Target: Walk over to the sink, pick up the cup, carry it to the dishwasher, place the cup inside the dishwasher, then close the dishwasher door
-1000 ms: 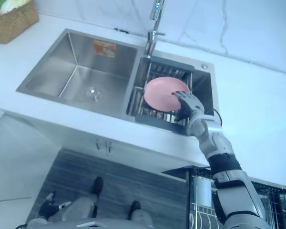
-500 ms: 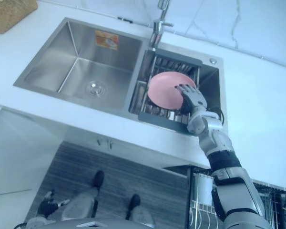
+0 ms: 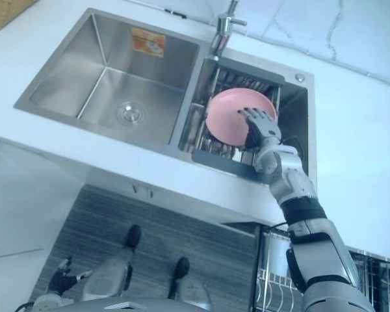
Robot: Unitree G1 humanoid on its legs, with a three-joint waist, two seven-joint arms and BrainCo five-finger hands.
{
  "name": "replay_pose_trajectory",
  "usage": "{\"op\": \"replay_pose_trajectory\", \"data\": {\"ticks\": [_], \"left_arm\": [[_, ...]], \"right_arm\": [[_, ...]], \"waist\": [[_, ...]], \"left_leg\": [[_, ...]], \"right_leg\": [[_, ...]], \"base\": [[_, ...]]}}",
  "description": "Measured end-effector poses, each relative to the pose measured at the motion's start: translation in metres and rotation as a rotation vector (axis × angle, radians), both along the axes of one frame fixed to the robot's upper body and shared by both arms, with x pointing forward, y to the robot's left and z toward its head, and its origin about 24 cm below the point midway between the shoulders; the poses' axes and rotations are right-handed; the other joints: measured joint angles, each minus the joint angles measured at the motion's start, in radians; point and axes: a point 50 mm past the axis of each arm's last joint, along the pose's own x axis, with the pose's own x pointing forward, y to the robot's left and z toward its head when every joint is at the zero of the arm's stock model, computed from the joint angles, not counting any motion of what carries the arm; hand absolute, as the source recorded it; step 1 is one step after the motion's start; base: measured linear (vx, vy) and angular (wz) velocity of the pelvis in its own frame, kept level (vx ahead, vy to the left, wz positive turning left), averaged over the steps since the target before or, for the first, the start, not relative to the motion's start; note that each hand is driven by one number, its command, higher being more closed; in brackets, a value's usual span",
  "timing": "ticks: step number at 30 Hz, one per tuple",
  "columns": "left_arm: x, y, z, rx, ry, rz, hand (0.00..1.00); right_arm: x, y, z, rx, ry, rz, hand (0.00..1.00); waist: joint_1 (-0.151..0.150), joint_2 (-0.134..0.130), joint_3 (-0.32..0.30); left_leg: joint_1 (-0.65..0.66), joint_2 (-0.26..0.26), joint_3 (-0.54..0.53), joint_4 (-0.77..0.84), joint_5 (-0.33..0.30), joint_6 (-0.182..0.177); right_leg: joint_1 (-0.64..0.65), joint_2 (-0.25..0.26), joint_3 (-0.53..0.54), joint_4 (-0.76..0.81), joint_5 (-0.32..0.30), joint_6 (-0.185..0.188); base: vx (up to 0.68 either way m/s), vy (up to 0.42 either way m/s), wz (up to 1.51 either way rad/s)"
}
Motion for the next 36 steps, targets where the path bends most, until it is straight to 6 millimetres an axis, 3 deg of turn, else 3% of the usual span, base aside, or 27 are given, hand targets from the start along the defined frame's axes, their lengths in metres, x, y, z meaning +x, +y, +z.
{"op": "replay_pose_trajectory", "data": {"ticks": [9, 20, 28, 36], "left_arm": [[0.006, 0.001, 0.004, 0.009, -0.023, -0.015, 0.0], [0.007, -0.001, 0.004, 0.024, -0.024, -0.035, 0.0], [0.003, -0.001, 0.004, 0.059, -0.032, -0.053, 0.0], [-0.002, -0.003, 0.001, 0.054, -0.022, -0.047, 0.0]], "right_arm": [[0.002, 0.004, 0.002, -0.074, 0.01, 0.023, 1.0], [-0.001, 0.008, 0.008, -0.089, -0.098, 0.054, 1.0], [-0.021, 0.024, 0.049, 0.012, -0.343, 0.182, 1.0], [-0.029, 0.024, 0.031, 0.05, -0.272, 0.207, 1.0]], "waist": [[0.003, -0.013, 0.013], [-0.001, -0.014, 0.012], [-0.027, -0.013, 0.005], [-0.031, -0.01, -0.039]], "left_leg": [[-0.001, 0.0, 0.0, 0.0, 0.0, 0.0], [0.006, 0.004, 0.007, 0.0, -0.001, -0.001], [0.033, 0.012, 0.029, 0.0, -0.006, -0.006], [0.036, 0.014, 0.037, 0.0, -0.011, -0.006]], "right_leg": [[-0.001, 0.001, 0.0, 0.0, -0.003, -0.001], [0.002, 0.0, 0.007, 0.006, 0.002, 0.007], [0.014, 0.002, 0.033, 0.015, 0.003, 0.008], [0.015, 0.004, 0.042, 0.009, -0.002, -0.001]], "base": [[0.0, 0.0, 0.0], [0.0, 0.0, 0.0], [-0.02, -0.001, -0.08], [-0.02, -0.003, -0.03]]}}
